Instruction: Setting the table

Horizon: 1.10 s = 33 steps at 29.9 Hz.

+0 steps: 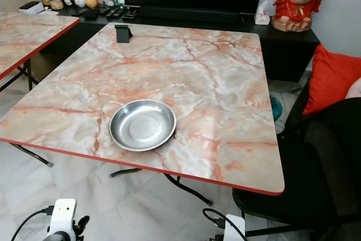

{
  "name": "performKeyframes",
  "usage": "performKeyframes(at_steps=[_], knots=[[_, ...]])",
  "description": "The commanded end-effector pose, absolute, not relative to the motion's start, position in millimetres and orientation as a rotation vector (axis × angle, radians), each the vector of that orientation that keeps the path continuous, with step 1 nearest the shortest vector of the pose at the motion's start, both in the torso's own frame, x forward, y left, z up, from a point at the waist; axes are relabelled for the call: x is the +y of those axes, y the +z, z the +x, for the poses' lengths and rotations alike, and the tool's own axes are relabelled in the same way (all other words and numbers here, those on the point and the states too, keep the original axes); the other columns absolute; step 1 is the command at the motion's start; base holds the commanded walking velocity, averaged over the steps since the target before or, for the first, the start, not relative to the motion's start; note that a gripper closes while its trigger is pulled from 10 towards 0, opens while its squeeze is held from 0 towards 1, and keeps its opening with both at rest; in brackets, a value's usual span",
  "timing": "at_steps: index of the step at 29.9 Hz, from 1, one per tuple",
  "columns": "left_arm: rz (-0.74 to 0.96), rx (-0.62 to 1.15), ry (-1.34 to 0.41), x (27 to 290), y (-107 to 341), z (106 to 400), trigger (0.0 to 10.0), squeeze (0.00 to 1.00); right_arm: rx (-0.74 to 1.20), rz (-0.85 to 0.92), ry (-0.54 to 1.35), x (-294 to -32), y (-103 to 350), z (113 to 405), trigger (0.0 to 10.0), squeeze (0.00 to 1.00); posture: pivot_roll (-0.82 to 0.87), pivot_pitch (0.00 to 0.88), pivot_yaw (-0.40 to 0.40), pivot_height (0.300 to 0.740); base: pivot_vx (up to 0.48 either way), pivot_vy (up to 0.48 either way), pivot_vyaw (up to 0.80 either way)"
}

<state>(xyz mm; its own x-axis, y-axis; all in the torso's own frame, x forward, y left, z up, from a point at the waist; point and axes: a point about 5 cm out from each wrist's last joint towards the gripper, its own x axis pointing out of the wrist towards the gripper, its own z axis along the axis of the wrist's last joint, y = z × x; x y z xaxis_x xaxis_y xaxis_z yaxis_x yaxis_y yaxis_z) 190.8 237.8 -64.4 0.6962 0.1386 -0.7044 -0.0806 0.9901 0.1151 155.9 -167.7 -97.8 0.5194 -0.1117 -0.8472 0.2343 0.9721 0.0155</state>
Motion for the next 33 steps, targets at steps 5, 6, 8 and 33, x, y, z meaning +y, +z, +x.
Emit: performKeyframes(at_steps=[5, 6, 8, 33], knots=[[0.065, 0.819, 0.129, 242.0, -67.6, 185.2, 10.0, 0.00, 1.011, 0.143, -0.225, -167.6, -98.8, 153.4, 10.0, 0.00, -0.12, 0.000, 0.055, 0.740, 0.000, 0.000, 0.00], [0.041, 0.810, 0.154, 244.0, -66.8, 185.9, 10.0, 0.00, 1.016, 0.141, -0.222, -167.4, -99.2, 152.5, 10.0, 0.00, -0.13, 0.000, 0.057, 0.740, 0.000, 0.000, 0.00], [0.025, 0.803, 0.168, 244.6, -66.6, 186.0, 10.0, 0.00, 1.019, 0.142, -0.223, -167.4, -99.5, 151.7, 10.0, 0.00, -0.13, 0.000, 0.059, 0.740, 0.000, 0.000, 0.00], [-0.011, 0.834, 0.260, 252.5, -72.2, 171.2, 10.0, 0.00, 1.028, 0.123, -0.201, -167.6, -101.3, 146.8, 10.0, 0.00, -0.06, 0.000, 0.025, 0.740, 0.000, 0.215, -0.16]])
